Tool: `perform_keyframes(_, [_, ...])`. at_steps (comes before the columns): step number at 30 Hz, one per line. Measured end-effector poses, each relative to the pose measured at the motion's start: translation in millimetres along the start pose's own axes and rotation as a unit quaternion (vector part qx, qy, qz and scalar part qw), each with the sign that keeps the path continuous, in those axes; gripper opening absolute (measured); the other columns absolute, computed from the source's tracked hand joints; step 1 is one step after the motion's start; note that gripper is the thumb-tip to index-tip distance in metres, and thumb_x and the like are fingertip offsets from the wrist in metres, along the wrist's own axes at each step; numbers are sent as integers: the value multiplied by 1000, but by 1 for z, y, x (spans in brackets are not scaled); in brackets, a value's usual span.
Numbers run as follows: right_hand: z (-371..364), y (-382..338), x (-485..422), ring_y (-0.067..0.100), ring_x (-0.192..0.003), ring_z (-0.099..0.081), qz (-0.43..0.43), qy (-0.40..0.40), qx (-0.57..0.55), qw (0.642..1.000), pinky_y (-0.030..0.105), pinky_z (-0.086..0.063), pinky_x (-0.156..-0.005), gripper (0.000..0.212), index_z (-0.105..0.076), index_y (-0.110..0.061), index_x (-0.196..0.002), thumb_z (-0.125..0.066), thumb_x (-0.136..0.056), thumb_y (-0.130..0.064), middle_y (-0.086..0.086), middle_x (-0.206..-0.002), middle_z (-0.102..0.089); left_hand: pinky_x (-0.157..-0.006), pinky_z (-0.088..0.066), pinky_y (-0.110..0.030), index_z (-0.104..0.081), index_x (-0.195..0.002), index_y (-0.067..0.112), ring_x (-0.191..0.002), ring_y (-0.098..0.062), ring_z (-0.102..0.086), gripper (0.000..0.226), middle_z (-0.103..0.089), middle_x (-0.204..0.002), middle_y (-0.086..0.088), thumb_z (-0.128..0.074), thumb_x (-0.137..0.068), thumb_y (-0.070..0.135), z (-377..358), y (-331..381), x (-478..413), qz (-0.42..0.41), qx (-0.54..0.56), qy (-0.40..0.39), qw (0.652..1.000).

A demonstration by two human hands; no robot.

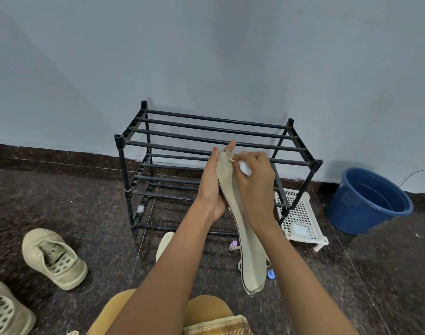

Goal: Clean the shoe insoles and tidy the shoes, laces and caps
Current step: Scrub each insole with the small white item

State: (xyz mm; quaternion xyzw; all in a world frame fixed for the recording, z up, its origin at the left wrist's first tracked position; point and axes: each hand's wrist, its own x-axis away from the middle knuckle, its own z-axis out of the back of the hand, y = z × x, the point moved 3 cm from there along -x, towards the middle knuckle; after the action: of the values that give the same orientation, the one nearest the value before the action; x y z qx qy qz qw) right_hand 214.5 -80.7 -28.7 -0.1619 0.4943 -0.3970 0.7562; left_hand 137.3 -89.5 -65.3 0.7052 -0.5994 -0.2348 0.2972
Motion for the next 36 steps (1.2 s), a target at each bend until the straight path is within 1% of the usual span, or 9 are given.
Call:
perform_keyframes(2, [-1, 1, -2, 10, -86, -51, 5, 6, 13, 1000, 1, -34, -77, 15, -66, -4, -96, -58, -85, 0, -3, -92, -48, -84, -53, -30, -50, -132, 25, -94, -13, -67, 47, -71, -103, -1, -24, -100, 46, 0, 1, 0, -3, -10, -4, 1000])
perform_keyframes(5, [-1, 1, -3, 12, -88, -52, 2, 15, 20, 1000, 2, -34, -77, 15, -66, -5, -97, -58, -85, -1, -3, -93, -49, -83, -52, -29, -50, -132, 25, -93, -12, -67, 47, -71, -101, 0, -23, -100, 46, 0, 0, 0, -4, -16, -4, 1000])
perform_keyframes(10, [-2, 2, 9, 13, -89, -52, -4, -25, 7, 1000, 2, -34, -75, 14, -66, -7, -96, -56, -86, -4, -3, -91, -50, -88, -52, -32, -52, -130, 23, -105, -19, -63, 48, -60, -126, -8, -22, -100, 46, 0, -1, 1, 2, 2, 12, 1000])
perform_keyframes(16, [2, 3, 27, 7, -88, -51, -18, -81, -30, 996, 1, -34, -78, 15, -68, -8, -97, -57, -87, -5, -1, -92, -53, -94, -43, -33, -58, -118, 24, -93, -12, -53, 46, -60, -125, -9, -23, -98, 47, 2, 2, 0, -12, 17, 21, 1000])
perform_keyframes(19, [4, 3, 25, 7, -87, -49, -9, -78, -16, 997, 1, -33, -78, 15, -68, -8, -96, -57, -86, -5, -1, -91, -53, -94, -43, -34, -58, -118, 24, -93, -14, -54, 46, -60, -127, -10, -24, -99, 47, 1, 2, 0, -11, 25, 22, 999])
perform_keyframes(23, [3, 5, 13, 8, -84, -49, -10, -44, 1, 999, 1, -33, -70, 13, -68, -9, -94, -58, -85, -5, -4, -88, -50, -90, -50, -34, -54, -124, 21, -108, -22, -61, 49, -60, -127, -9, -21, -99, 47, -1, 1, 1, 3, 14, 21, 1000])
perform_keyframes(26, [3, 4, 4, 8, -82, -50, 2, -19, 7, 1000, 1, -35, -71, 14, -68, -8, -94, -59, -84, -3, -4, -88, -49, -90, -51, -32, -53, -127, 18, -111, -20, -61, 52, -60, -127, -8, -20, -100, 47, 0, 2, 1, 8, 6, 27, 1000])
perform_keyframes(31, [5, 5, -5, -6, -77, -48, -24, 4, -17, 1000, -2, -33, -69, 13, -68, -7, -94, -60, -85, -4, -4, -86, -49, -96, -47, -34, -53, -127, 17, -110, -19, -61, 55, -64, -121, -5, -18, -99, 49, 0, 1, 0, 3, -5, 28, 1000])
perform_keyframes(36, [10, 6, -1, -15, -77, -48, -35, -41, -31, 998, -3, -31, -68, 14, -69, -10, -94, -61, -84, -4, -11, -80, -46, -96, -47, -32, -53, -125, 17, -114, -18, -59, 57, -65, -119, -2, -15, -99, 50, 1, 0, -1, -5, -10, 26, 1000])
